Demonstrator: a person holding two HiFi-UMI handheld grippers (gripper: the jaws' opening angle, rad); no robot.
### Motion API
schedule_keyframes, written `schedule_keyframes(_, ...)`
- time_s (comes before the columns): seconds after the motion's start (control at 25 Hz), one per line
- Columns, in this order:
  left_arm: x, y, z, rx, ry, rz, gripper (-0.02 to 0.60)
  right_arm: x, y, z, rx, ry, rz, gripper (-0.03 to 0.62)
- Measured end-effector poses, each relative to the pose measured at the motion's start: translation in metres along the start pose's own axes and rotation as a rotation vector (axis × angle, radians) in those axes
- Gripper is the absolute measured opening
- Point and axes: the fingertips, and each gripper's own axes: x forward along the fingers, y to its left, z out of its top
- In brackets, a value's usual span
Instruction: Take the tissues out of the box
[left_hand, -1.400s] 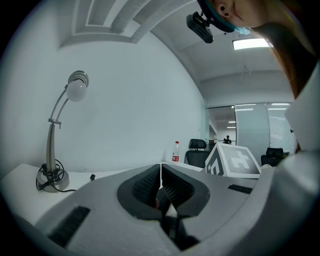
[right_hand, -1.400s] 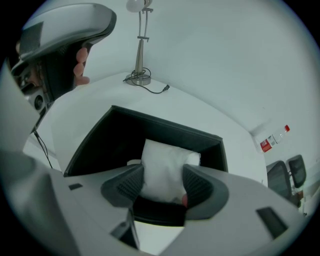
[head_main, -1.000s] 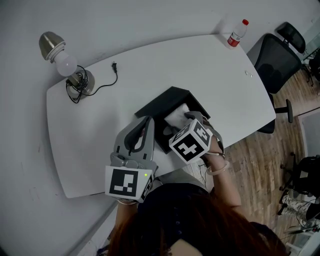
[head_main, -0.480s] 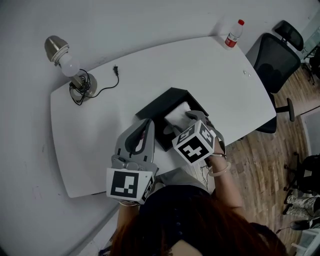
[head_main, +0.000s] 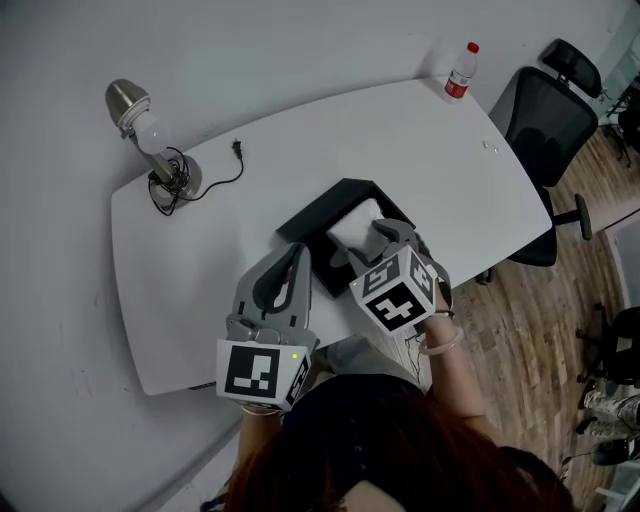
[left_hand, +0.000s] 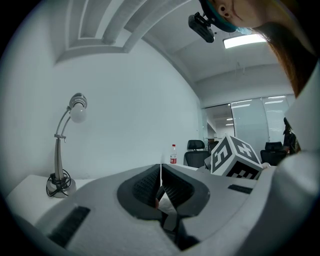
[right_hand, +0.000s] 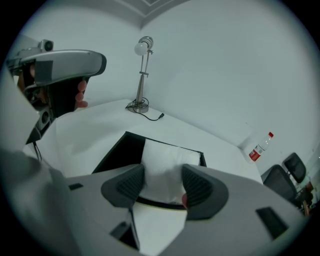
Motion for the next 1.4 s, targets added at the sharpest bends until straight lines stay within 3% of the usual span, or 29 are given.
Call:
schedule_keyframes(0.8,-0.047,-0.022,0.011,0.026,-0.033,0.002,0.026,-0.058,-0.003,0.029,0.065,-0.250,-0.148,0.252)
schedule_keyframes(1.4,-0.089,-0.043,0.015,0.030,-0.056,-0.004,0.026,-0.104,0.023,0.033,0.072,-0.352,-0.203,0.251)
